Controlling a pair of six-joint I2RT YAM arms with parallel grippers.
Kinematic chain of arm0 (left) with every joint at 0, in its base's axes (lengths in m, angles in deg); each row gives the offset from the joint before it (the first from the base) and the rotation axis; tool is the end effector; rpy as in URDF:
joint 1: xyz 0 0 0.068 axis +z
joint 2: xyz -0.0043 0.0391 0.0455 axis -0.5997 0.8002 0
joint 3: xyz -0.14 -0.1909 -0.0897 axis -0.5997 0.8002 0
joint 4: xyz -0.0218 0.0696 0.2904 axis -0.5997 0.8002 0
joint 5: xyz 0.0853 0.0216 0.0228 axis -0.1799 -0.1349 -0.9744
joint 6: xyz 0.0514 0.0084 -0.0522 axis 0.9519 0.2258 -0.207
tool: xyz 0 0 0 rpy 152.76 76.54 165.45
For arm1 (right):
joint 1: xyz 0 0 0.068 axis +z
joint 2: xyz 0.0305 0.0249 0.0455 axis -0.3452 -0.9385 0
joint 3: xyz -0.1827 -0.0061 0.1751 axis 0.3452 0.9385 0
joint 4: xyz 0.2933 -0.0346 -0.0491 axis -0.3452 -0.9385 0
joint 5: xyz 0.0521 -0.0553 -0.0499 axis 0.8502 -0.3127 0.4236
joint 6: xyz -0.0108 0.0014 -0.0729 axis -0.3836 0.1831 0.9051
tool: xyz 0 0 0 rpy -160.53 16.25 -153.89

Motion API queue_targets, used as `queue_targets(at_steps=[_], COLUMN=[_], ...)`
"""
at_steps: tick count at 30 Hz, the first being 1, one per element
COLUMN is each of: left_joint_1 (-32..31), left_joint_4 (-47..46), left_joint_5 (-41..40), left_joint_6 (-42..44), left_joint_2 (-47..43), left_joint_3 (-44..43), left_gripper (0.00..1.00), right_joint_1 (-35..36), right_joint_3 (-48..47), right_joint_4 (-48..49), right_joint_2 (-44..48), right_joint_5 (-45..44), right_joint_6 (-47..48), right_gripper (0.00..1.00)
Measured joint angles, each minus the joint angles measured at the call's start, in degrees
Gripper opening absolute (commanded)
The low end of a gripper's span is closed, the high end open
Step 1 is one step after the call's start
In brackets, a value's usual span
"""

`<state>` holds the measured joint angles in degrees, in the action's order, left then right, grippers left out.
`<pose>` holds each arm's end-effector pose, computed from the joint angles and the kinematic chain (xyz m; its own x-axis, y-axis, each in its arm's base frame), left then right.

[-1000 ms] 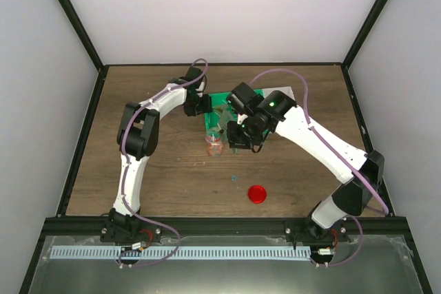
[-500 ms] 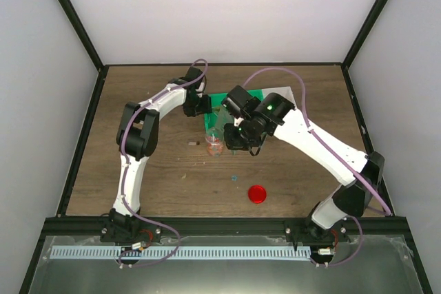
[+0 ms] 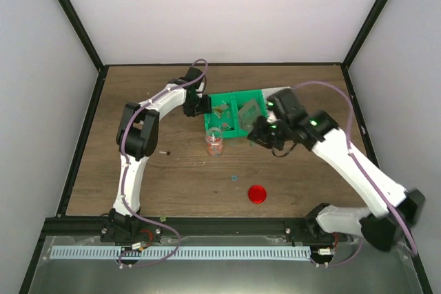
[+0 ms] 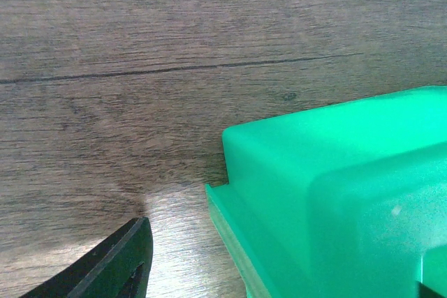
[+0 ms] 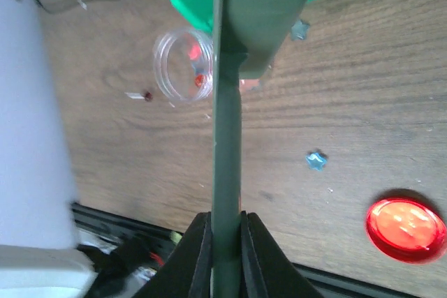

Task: Pack the candies
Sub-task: Place the fake candies in the packing bottle.

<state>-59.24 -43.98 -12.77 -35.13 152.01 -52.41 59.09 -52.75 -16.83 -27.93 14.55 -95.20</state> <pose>0.4667 -0.2042 0.1012 -0.9630 -0.0317 -0.2675 0.0513 0.9533 -0.2976 0.2306 0.2029 0.3110 -0.9573 0.2060 -0.2027 0.0673 0.8410 0.5368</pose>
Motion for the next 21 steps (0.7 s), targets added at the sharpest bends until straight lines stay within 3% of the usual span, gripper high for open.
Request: queue_targets(at_steps=[5,9,15,21], left_joint_1=[0.00,0.00,-0.09,-0.15], left_joint_4=[0.02,0.02,0.15,0.50], left_joint_5=[-0.02,-0.07,-0.59,-1.42], left_joint_6=[0.00,0.00,0.00,-0.17], left_joint_2=[0.00,0.00,0.00,0.00], left_joint_3=[0.00,0.00,0.00,-0.26], left_gripper=[0.57,0.51,0.40,0.27], right_joint_1=[-12.79,-19.65,-27.98,-31.26], right_joint_3=[17.68,26.38,19.96,13.62], right_joint_4=[15.43,21.42,20.13,21.81], right_joint_2=[15.10,18.21,7.41,-0.17], right_joint_5=[9.84,15.45,19.47,22.56], right_joint_6=[-8.74,-14.99,-15.19,-13.81], right_gripper=[0.01,0.01,0.01,0.01])
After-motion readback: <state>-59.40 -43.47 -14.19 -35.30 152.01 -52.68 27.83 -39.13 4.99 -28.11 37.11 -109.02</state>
